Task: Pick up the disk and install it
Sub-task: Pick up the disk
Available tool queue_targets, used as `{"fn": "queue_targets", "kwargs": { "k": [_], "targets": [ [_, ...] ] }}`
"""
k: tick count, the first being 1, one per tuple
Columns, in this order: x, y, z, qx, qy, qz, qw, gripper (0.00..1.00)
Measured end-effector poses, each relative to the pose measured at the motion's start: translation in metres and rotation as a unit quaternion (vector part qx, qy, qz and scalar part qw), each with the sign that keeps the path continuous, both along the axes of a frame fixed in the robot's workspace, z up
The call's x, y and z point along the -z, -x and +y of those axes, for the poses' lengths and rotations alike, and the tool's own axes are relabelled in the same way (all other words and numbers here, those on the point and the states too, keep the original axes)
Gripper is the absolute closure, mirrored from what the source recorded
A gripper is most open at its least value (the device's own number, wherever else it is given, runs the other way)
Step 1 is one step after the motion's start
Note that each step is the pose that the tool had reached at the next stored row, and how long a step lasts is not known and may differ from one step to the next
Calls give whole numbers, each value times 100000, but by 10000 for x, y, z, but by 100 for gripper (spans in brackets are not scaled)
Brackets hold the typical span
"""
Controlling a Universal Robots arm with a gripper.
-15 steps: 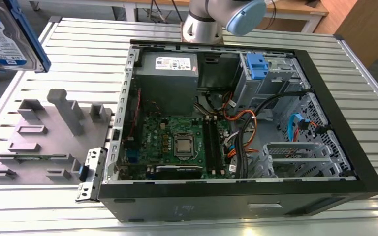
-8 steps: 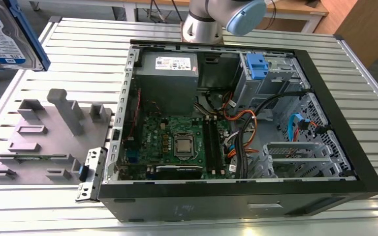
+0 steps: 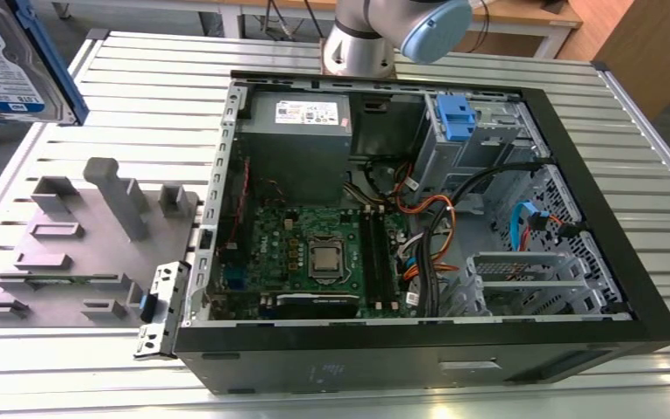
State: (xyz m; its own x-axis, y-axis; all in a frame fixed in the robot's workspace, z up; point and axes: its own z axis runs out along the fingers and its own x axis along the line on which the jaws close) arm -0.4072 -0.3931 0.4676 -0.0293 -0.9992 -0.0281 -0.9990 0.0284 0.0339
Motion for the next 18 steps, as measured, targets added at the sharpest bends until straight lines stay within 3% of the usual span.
{"fn": "queue_targets", "kwargs": {
  "k": [11,18],
  "targets": [
    [-15,0,0,1,12,12,100000,65],
    [-95,0,0,-2,7,2,100000,65]
  ]
}}
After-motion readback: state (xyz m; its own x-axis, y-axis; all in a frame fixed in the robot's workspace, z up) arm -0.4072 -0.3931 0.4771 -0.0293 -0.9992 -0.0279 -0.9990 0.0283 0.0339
